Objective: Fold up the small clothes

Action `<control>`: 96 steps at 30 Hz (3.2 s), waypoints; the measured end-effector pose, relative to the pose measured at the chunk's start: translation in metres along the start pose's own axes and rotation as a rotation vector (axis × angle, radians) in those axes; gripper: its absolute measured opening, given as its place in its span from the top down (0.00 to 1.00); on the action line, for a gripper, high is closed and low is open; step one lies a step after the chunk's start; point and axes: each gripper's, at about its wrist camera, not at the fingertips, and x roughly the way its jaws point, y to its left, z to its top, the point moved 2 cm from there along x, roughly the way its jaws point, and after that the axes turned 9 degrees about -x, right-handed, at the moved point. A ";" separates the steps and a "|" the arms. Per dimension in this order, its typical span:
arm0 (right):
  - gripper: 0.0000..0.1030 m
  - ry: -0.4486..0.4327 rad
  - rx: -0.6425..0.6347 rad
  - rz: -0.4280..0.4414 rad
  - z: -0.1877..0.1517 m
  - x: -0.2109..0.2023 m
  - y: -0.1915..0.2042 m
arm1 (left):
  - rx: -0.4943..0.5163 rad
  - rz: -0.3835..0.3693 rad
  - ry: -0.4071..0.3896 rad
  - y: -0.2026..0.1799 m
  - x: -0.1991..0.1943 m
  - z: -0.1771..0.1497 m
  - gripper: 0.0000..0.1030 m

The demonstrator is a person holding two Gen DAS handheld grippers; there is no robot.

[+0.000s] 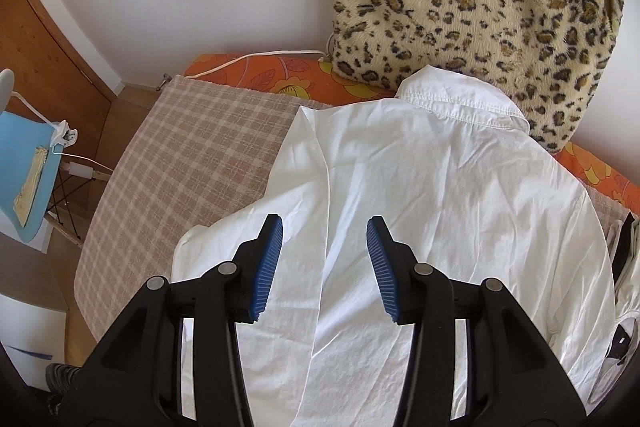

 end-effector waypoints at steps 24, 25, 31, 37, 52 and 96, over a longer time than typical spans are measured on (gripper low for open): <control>0.55 0.197 -0.268 -0.096 -0.018 0.103 0.143 | -0.262 -0.137 -0.039 0.035 0.049 0.012 0.83; 0.55 0.204 -0.270 -0.111 -0.019 0.106 0.142 | -0.264 -0.146 -0.038 0.035 0.050 0.012 0.94; 0.87 0.223 -0.231 -0.118 -0.019 0.117 0.132 | -0.289 -0.183 -0.050 0.037 0.044 0.013 0.99; 0.92 0.203 -0.194 -0.109 -0.014 0.120 0.131 | -0.326 -0.235 -0.045 0.042 0.015 0.007 0.99; 0.92 0.193 -0.153 -0.138 -0.016 0.113 0.127 | -0.435 -0.140 -0.006 0.092 0.006 -0.009 0.99; 0.88 0.241 0.210 0.330 -0.313 0.006 0.152 | -0.365 0.009 -0.025 0.096 -0.024 -0.011 0.97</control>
